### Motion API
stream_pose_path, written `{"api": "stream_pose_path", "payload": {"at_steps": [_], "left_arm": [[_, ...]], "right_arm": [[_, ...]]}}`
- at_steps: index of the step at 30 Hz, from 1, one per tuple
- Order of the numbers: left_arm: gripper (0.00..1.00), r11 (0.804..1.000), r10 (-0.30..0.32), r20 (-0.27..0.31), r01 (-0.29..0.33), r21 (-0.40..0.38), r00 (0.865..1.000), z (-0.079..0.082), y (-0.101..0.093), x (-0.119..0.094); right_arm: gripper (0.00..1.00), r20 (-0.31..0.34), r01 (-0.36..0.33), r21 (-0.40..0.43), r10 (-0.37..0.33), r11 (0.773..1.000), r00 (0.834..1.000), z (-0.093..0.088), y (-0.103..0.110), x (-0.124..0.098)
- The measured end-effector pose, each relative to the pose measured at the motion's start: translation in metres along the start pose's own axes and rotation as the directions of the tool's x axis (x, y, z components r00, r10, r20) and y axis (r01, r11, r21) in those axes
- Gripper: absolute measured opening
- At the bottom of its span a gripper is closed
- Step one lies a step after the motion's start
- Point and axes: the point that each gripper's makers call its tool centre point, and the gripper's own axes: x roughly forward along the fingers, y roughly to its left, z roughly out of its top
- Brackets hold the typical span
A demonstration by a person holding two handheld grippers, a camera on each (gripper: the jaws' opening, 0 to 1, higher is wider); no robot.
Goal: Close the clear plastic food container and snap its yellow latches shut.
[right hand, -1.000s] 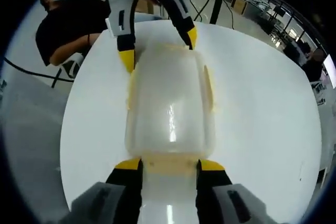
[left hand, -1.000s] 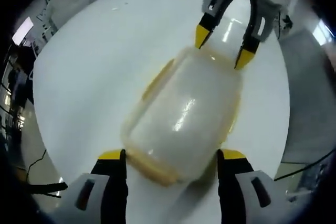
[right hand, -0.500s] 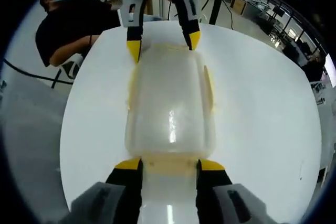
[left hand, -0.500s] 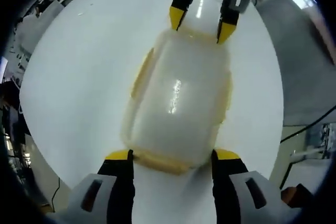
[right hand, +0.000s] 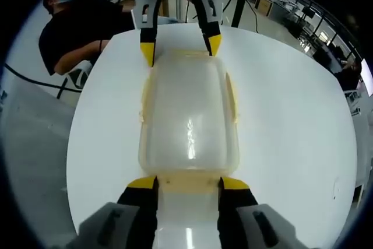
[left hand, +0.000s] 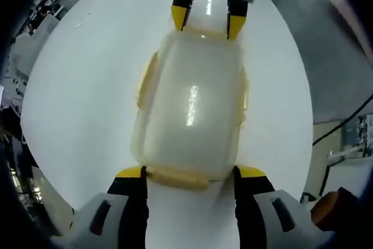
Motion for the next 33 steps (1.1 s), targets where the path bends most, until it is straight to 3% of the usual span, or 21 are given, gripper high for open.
{"api": "stream_pose_path", "payload": {"at_steps": [9,12,13,18,22,26,31,33], "left_arm": [[0.53,0.999,-0.007,0.010,0.006,0.036,1.000,-0.0015,0.0029,-0.0007],[0.45,0.992,-0.026,-0.017,0.028,0.127,1.000,-0.0083,0.0038,-0.0034],[0.39,0.992,-0.020,-0.028,0.023,0.123,0.999,-0.0097,0.0050,-0.0039],[0.38,0.995,-0.014,-0.027,0.017,0.102,1.000,-0.0066,0.0035,-0.0011],[0.38,0.994,0.011,-0.077,-0.002,0.111,0.997,-0.0058,0.0020,-0.0002],[0.37,0.998,0.000,-0.050,0.003,0.056,0.999,-0.0084,0.0064,-0.0003],[0.37,0.998,-0.006,-0.060,0.010,0.068,0.998,-0.0072,0.0030,-0.0006],[0.37,0.999,-0.030,-0.041,0.032,0.038,0.999,-0.0053,-0.0004,-0.0016]], "right_arm": [[0.38,0.006,0.001,0.002,-0.001,1.000,1.000,0.0002,0.0001,0.0004],[0.38,0.007,-0.001,-0.007,0.001,1.000,1.000,0.0006,0.0003,0.0003],[0.38,0.006,-0.002,-0.007,0.002,1.000,1.000,0.0006,0.0003,0.0004],[0.38,0.004,0.000,-0.005,0.000,1.000,1.000,0.0002,0.0001,0.0005],[0.38,0.010,-0.003,-0.015,0.003,1.000,1.000,-0.0006,0.0005,0.0002],[0.37,0.028,-0.003,-0.015,0.003,1.000,1.000,-0.0004,0.0006,-0.0002],[0.37,0.011,-0.013,-0.041,0.013,0.999,1.000,-0.0013,0.0012,-0.0003],[0.37,0.001,-0.016,-0.063,0.017,0.998,1.000,-0.0035,0.0004,-0.0003]]}}
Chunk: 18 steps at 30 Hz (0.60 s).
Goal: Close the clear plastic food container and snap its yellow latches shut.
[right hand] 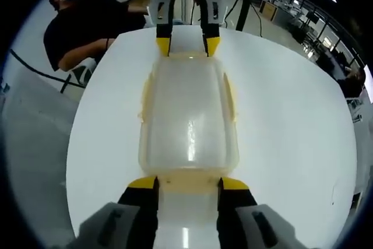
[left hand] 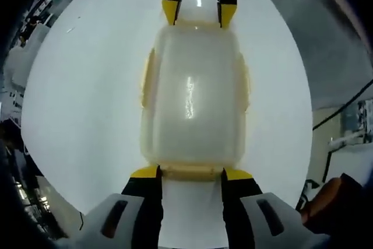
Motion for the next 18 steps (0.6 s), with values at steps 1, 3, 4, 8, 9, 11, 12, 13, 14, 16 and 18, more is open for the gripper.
{"api": "stream_pose_path", "payload": {"at_steps": [1,3,4,8,9,11,12,13,14,16,18], "left_arm": [[0.37,1.000,-0.001,0.006,0.001,-0.005,1.000,0.000,0.001,0.000],[0.37,1.000,0.015,0.016,-0.015,-0.003,1.000,0.001,0.003,-0.001],[0.37,1.000,0.024,0.017,-0.024,-0.007,1.000,0.002,0.004,-0.002],[0.37,1.000,0.029,0.023,-0.029,-0.011,0.999,0.003,0.004,-0.011],[0.37,1.000,0.027,0.022,-0.027,-0.011,0.999,0.002,0.004,-0.012],[0.37,1.000,0.022,0.023,-0.022,-0.014,0.999,0.001,0.001,-0.016],[0.37,1.000,0.020,0.025,-0.020,-0.012,0.999,0.001,0.000,-0.017],[0.37,1.000,0.017,0.026,-0.017,-0.010,1.000,0.004,-0.003,-0.019],[0.37,1.000,0.014,0.028,-0.014,-0.008,1.000,0.005,-0.005,-0.021],[0.37,1.000,0.015,0.028,-0.015,-0.008,0.999,0.006,-0.005,-0.023],[0.37,1.000,0.016,0.028,-0.016,-0.011,0.999,0.009,-0.005,-0.026]], "right_arm": [[0.37,0.001,0.001,-0.002,-0.001,1.000,1.000,0.000,-0.001,0.000],[0.37,0.002,0.002,0.006,-0.002,1.000,1.000,-0.002,-0.002,-0.003],[0.37,0.006,0.014,0.004,-0.014,1.000,1.000,-0.001,-0.005,-0.005],[0.37,0.006,0.016,-0.004,-0.016,1.000,1.000,0.003,-0.006,-0.014],[0.37,0.017,0.007,-0.001,-0.007,1.000,1.000,0.005,-0.005,-0.016],[0.37,0.030,0.000,0.003,0.000,1.000,1.000,0.008,-0.003,-0.019],[0.37,0.034,-0.005,0.003,0.005,1.000,0.999,0.008,-0.002,-0.021],[0.37,0.037,-0.012,0.006,0.011,1.000,0.999,0.009,0.000,-0.022],[0.37,0.038,-0.014,0.007,0.014,1.000,0.999,0.009,0.001,-0.023],[0.37,0.043,-0.017,0.008,0.017,1.000,0.999,0.009,0.003,-0.027],[0.37,0.045,-0.019,0.006,0.018,1.000,0.999,0.008,0.003,-0.031]]}}
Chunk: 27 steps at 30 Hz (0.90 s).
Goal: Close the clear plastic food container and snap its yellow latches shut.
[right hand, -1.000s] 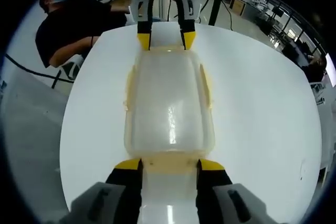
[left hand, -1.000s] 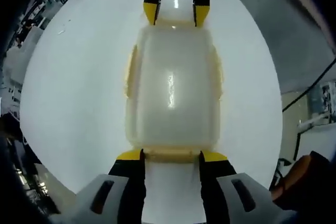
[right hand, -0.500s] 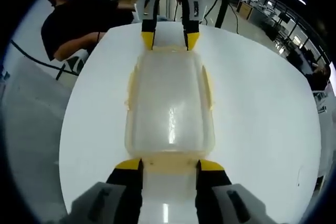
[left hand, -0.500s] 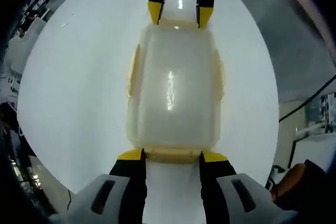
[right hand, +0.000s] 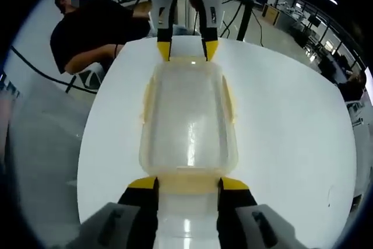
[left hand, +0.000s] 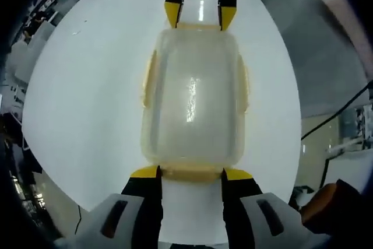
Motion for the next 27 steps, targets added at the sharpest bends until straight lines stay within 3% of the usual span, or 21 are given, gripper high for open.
{"api": "stream_pose_path", "payload": {"at_steps": [4,15,27], "left_arm": [[0.37,1.000,-0.015,0.008,0.015,-0.011,1.000,0.007,-0.004,-0.011],[0.37,1.000,0.019,0.020,-0.019,-0.001,1.000,0.034,0.004,-0.036],[0.37,1.000,0.005,0.057,-0.006,0.013,0.998,0.082,0.002,-0.033]], "right_arm": [[0.37,0.009,-0.006,-0.011,0.006,1.000,1.000,-0.001,0.001,-0.010],[0.37,0.039,0.021,-0.018,-0.020,1.000,0.999,-0.007,-0.006,-0.041],[0.37,-0.009,0.031,-0.010,-0.031,0.999,0.999,-0.046,-0.009,-0.066]]}}
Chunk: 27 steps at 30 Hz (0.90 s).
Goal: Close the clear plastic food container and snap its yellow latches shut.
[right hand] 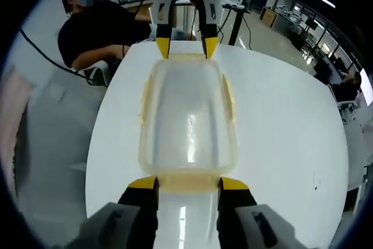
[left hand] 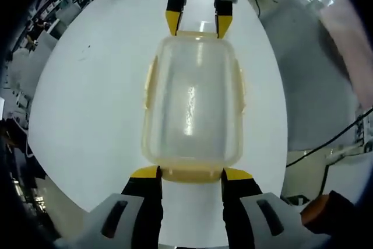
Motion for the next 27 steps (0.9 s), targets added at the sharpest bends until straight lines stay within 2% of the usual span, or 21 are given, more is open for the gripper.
{"api": "stream_pose_path", "payload": {"at_steps": [6,17,27], "left_arm": [[0.37,1.000,-0.004,0.004,0.004,0.016,1.000,0.021,0.000,0.006],[0.37,0.999,-0.021,0.047,0.019,0.036,0.999,0.062,-0.001,0.015],[0.37,0.998,-0.023,0.056,0.020,0.052,0.998,0.091,-0.004,0.019]], "right_arm": [[0.37,-0.020,0.003,0.019,-0.003,1.000,1.000,-0.020,0.001,-0.011],[0.37,-0.063,-0.001,0.037,0.003,0.999,0.998,-0.060,0.003,-0.027],[0.37,-0.081,0.004,0.052,0.000,0.999,0.997,-0.085,0.004,-0.041]]}}
